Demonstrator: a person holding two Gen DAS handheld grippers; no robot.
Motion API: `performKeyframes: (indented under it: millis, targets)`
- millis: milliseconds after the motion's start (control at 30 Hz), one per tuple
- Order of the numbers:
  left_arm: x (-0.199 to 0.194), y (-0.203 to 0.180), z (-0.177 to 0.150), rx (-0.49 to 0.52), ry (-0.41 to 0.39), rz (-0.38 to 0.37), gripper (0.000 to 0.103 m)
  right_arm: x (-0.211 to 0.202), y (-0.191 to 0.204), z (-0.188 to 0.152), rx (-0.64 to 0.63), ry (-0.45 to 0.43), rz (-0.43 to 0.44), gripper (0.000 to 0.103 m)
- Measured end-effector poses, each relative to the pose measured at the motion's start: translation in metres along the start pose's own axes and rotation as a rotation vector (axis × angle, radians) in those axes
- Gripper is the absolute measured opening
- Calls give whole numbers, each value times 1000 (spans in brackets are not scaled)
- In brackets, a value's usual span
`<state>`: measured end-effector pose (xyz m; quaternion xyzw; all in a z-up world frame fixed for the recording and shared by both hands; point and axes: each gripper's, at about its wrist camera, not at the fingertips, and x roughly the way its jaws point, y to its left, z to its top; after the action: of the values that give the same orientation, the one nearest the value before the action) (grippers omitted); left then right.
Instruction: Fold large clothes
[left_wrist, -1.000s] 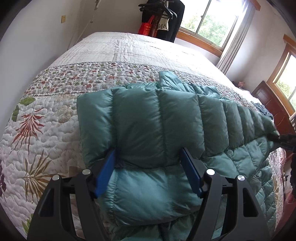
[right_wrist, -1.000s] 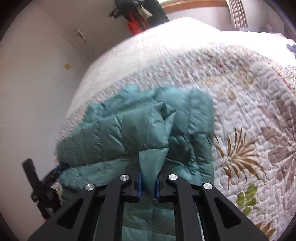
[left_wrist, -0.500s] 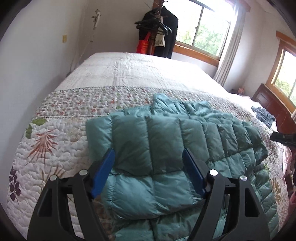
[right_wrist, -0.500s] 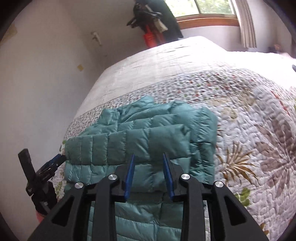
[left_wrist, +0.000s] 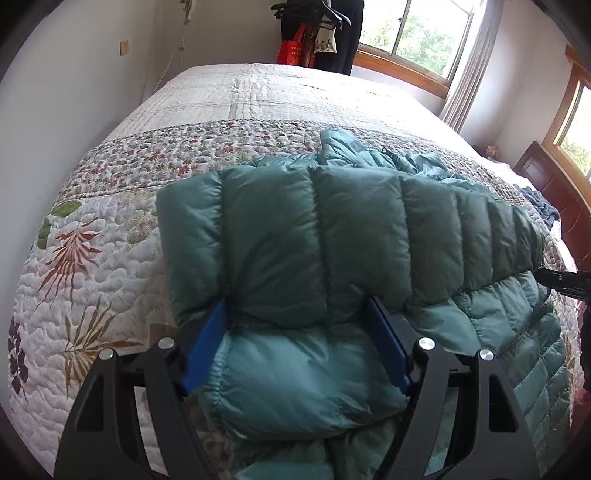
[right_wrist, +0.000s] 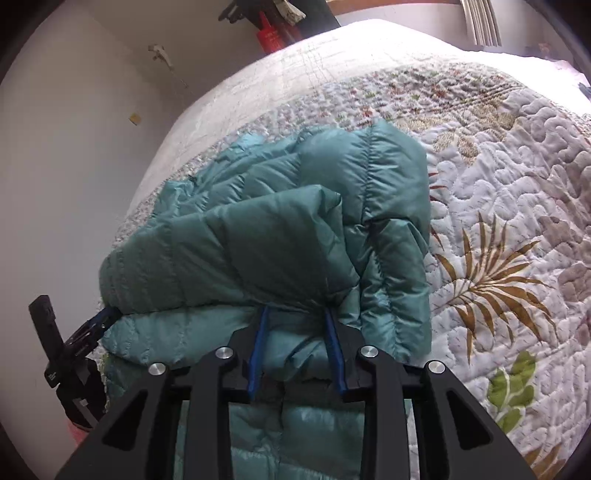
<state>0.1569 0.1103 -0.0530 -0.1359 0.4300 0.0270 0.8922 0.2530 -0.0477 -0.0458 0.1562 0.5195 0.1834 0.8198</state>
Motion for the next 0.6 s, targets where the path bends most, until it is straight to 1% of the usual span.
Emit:
performKeyframes:
  millis: [67,100,133,167,233,267,333,400,467,600]
  targets:
    - [-16,2,0,-11,-11,-16,75,-23,2,-10,-23,-31,22,36]
    - [-28,3,-1,-12,-21,-20,75,-35,4,-16,-45,-47,30,41]
    - [-41,4,-2,-9,-32,-10,76,-44,5,-21,-65,-60,33,44]
    - [-50,3,-5,-3,-40,-3,79,-57,6,-30,-93,-75,32,46]
    - [-76,5,-20,30,-41,6,81,-80,5,-50,-142,-93,25,54]
    - [-88,7,-31,42,-36,2,82,-91,4,-62,-167,-100,18,56]
    - [-112,15,-58,52,-27,2,85,-107,1,-84,-204,-104,-2,63]
    - [-132,21,-88,63,-15,17,86,-121,-5,-114,-232,-109,-36,68]
    - [-145,23,-115,67,-3,30,87,-130,-9,-138,-239,-111,-46,69]
    - [-156,24,-170,68,78,-9,87,-145,-21,-183,-236,-120,-57,69]
